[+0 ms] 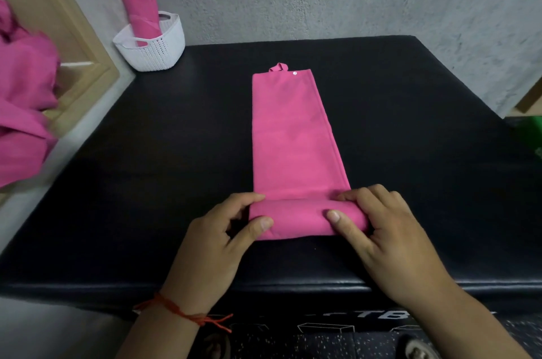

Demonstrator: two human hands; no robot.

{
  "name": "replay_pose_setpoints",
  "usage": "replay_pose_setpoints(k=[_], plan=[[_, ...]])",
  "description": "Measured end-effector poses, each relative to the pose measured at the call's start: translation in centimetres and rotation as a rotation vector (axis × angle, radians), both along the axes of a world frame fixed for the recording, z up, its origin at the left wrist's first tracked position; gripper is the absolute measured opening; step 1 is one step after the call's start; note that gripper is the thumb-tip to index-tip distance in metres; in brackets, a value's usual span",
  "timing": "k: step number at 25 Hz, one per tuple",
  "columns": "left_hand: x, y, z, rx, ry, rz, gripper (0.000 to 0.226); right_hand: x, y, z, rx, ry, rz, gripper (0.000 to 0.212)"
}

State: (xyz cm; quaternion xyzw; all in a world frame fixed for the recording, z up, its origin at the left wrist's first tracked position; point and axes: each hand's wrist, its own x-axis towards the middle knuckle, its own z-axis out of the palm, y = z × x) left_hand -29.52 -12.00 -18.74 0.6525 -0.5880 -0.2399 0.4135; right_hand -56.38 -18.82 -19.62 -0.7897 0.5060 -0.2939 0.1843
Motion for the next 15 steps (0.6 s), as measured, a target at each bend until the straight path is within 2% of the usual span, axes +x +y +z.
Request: replay_pose_setpoints(k=[4,9,12,15], plan=[[-0.4,-0.5,-0.1,0.002,-0.128,0.034,0.042,-0.2,-0.2,0.1,-0.006,0.077,-0.018,0.053],[-0.3,-0.4,0.2,0.03,-0.187,-0.075,0.049,0.2,-1.0,0.4,0.024,0.026,-0.028,0.051],[0.5,-0.4,0.4,0.098,-0.127,-0.136,0.06,0.4,-1.0,1.0,0.082,-0.107,-0.043,0.036],[0.6,-0.4,0.4,0.115,-0.078,-0.108,0.049,0.3,-0.9,1.3,0.115,-0.146,-0.073,0.036]])
